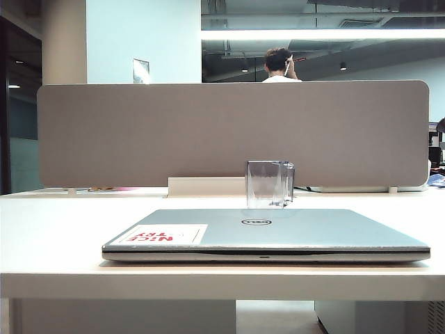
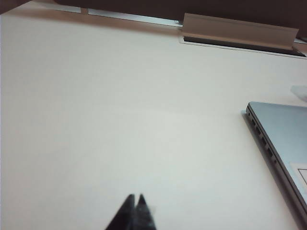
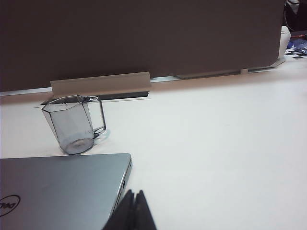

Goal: Pick up the water cup and place it on the side of the laptop away from you.

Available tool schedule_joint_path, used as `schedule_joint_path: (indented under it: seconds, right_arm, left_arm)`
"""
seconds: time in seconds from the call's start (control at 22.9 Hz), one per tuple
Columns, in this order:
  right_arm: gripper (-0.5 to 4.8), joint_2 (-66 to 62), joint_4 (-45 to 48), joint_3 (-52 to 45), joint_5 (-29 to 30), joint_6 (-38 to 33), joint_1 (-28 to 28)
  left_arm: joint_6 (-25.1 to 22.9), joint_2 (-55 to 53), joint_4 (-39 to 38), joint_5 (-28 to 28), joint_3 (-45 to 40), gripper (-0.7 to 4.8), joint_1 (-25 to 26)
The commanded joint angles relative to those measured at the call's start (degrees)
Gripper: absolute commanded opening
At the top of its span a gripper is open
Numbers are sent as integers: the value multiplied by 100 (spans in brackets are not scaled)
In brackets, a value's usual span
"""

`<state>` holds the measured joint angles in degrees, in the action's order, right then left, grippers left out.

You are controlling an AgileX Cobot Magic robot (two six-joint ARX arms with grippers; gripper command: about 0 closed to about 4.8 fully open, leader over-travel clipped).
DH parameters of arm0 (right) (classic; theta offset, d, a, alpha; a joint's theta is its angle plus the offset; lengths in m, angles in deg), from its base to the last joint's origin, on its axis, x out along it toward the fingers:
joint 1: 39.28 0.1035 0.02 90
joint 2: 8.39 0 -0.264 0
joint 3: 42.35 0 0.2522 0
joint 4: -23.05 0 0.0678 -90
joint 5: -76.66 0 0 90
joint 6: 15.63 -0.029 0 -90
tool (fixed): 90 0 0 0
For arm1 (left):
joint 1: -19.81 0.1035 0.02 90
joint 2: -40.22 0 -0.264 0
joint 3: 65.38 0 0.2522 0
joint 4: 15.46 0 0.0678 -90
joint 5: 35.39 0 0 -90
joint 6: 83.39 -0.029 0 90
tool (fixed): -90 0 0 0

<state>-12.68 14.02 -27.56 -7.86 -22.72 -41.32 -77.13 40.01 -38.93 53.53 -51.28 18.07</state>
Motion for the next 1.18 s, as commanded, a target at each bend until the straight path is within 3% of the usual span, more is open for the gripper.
schedule_joint_path:
  seconds: [0.04, 0.44, 0.74, 1.18]
  right_arm:
    - [-6, 229, -343, 9, 17, -20, 7]
    - [-6, 431, -485, -101, -13, -20, 4]
    - [-6, 431, -496, -101, -461, -17, 7]
    - [-6, 431, -538, -101, -450, -15, -24]
  left_arm:
    - [15, -2, -87, -22, 11, -6, 7]
    - [15, -2, -87, -22, 11, -6, 7]
    - [15, -2, -87, -22, 11, -6, 7]
    - [15, -2, -87, -22, 11, -6, 7]
